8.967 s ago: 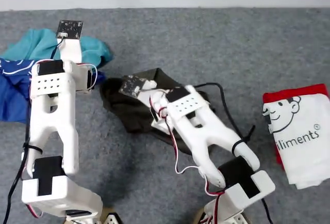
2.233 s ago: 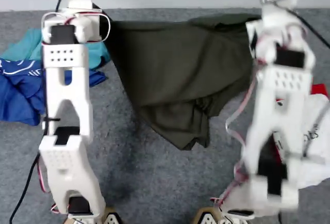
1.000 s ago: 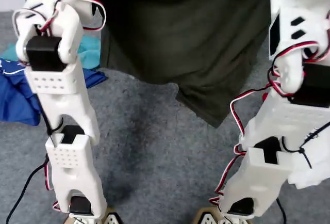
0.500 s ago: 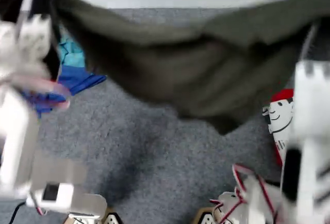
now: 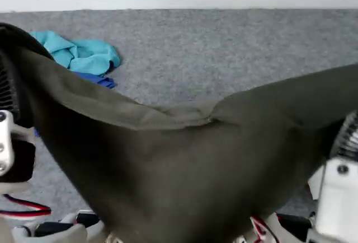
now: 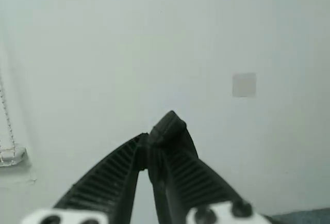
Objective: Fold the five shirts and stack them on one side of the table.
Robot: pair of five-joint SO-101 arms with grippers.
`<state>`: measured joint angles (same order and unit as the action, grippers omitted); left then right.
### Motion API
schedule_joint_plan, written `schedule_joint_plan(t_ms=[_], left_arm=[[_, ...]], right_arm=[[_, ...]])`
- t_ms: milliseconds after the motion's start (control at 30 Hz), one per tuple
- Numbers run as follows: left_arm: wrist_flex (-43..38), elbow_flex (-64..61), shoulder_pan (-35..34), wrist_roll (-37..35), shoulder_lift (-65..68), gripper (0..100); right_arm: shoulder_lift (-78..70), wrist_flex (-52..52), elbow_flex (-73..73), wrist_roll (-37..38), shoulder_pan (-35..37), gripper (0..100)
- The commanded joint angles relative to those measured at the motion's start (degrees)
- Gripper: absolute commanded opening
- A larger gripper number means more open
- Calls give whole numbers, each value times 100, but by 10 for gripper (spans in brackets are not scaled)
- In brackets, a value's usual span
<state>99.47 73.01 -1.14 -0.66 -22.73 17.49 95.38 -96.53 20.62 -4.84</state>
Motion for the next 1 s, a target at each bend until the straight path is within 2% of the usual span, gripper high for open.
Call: schedule_joint_plan(t_ms=[0, 133, 267, 333, 433, 567, 667, 767, 867, 967], left_arm=[[88, -778, -53, 0, -158, 12], [62, -1771, -185, 35, -264, 12], [-290, -3064, -958, 18, -246, 12], [-624, -3846, -1248, 9, -220, 12], [-1530, -5103, -1319, 0, -220, 12], [-3464, -6844, -1099, 0, -202, 12], [-5433, -8145, -853, 0, -167, 12], [-7473, -9253, -730, 18, 246, 12], [-9187, -9692, -721, 0, 1116, 12], [-9864, -9209, -730, 0, 2092, 12]], right_arm=[[-532, 233, 70, -53, -75, 9], [-1112, 549, 70, -35, -48, 9], [-1947, 716, 70, -35, -48, 9], [-2448, 699, 70, -35, -40, 9], [-3275, 655, 44, -35, -40, 9], [-4295, 303, 26, -79, -40, 9], [-4875, -330, 26, -141, -22, 9], [-5288, -936, 26, -554, -22, 9], [-5631, -1473, 26, -809, -22, 9], [-5807, -2097, 26, -985, -22, 9]])
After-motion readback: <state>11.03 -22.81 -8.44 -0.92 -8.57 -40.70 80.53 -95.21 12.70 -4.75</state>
